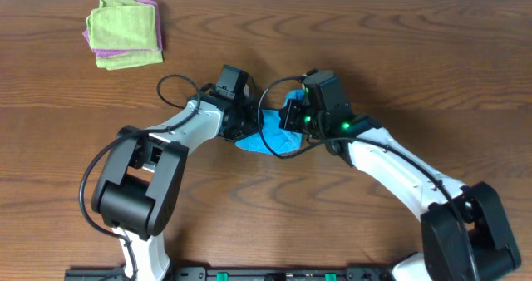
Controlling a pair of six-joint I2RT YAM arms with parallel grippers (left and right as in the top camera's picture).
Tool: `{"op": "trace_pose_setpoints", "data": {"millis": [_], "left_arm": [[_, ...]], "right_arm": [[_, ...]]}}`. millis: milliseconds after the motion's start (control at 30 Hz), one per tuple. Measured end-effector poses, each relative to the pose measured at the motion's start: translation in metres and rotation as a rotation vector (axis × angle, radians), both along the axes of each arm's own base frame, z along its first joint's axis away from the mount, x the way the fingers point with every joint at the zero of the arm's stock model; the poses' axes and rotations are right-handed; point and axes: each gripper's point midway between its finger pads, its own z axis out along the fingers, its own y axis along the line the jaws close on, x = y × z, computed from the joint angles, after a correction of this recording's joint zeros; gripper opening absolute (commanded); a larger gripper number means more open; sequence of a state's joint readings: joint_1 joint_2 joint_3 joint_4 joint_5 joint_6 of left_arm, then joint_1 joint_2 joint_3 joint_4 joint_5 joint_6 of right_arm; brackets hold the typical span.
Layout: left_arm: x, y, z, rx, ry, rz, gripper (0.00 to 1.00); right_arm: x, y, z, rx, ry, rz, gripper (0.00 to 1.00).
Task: Fold the cloth
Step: 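Lift both ends and bring the grippers together toward the center, then release the left end and lower the folded blue cloth with the right gripper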
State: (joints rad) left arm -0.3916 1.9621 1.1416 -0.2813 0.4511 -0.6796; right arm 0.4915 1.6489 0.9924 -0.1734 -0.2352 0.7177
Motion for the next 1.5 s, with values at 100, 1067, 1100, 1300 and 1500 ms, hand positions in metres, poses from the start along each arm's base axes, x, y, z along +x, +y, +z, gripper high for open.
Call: {"op": "trace_pose_setpoints", "data": {"millis": [100, 1067, 1100, 1300, 1500], "left_arm": [[0.001, 0.002, 0.001, -0.011, 0.001, -0.002, 0.06], [0.036, 0.052, 0.035, -0.001, -0.019, -0.005, 0.06], [0.038, 0.058, 0.036, 0.01, -0.021, 0.0, 0.05], [0.048, 0.088, 0.043, 0.054, -0.038, 0.034, 0.06], [0.059, 0.114, 0.05, 0.08, -0.058, 0.083, 0.06]], "right_arm": [[0.004, 0.003, 0.007, 0.004, -0.024, 0.009, 0.01], [-0.008, 0.039, -0.004, -0.055, 0.015, 0.176, 0.01], [-0.008, 0.04, -0.005, -0.056, 0.017, 0.178, 0.01], [-0.013, 0.045, -0.022, -0.073, 0.053, 0.196, 0.01], [-0.027, 0.061, -0.034, -0.085, 0.076, 0.245, 0.01]]}}
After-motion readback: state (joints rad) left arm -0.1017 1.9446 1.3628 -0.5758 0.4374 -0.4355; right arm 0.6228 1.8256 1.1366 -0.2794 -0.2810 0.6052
